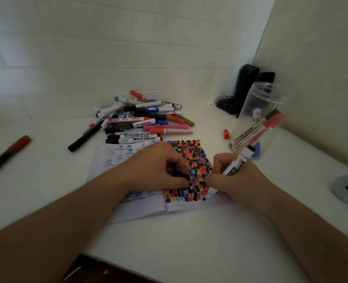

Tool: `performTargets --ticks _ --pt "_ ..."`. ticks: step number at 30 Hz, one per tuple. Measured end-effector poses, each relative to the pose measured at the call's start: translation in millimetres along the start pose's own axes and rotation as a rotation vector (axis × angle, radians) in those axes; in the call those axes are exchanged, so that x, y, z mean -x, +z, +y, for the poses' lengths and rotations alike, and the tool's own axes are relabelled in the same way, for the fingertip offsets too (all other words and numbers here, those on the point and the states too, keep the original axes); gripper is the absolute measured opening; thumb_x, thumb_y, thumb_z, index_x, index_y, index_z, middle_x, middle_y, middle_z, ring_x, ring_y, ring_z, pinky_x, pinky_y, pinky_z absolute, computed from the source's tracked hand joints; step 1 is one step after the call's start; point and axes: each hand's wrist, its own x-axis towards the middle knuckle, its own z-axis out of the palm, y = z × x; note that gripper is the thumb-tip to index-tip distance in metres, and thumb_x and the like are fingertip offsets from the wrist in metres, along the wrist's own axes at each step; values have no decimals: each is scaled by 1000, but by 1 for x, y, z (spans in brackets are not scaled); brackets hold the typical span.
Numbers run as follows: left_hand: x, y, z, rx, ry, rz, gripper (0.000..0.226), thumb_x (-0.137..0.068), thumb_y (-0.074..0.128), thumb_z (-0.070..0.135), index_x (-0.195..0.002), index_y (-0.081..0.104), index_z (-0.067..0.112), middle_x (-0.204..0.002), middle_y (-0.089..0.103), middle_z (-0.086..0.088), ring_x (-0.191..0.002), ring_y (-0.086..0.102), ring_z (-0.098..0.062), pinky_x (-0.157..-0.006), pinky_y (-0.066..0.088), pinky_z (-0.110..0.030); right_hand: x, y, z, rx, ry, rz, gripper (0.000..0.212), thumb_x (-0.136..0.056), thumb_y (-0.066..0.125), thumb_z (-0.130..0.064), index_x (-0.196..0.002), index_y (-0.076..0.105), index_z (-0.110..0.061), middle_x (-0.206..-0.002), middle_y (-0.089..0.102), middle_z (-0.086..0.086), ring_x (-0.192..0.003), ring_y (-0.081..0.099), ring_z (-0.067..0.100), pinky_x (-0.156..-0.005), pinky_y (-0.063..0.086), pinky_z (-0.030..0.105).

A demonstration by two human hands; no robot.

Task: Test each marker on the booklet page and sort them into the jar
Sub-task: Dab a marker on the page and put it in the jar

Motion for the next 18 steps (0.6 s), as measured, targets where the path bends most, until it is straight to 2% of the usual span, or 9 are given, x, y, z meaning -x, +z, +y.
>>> performTargets --ticks 7,18 --pt "0 -1 0 27 -15 -9 20 -78 86 46 -94 78 38 -89 72 26 -90 64 5 -79 53 -21 0 4 1 -34 65 150 33 -84 70 -1 -75 39 10 -56 51 21 -45 42 22 -40 35 23" --pt "1 -1 1 31 -13 -8 18 -78 85 46 -93 77 40 -90 72 26 -90 64 6 -80 55 -26 1 9 1 67 19 162 35 -82 70 -4 -71 38 5 -56 46 12 -46 42 17 -42 37 23"
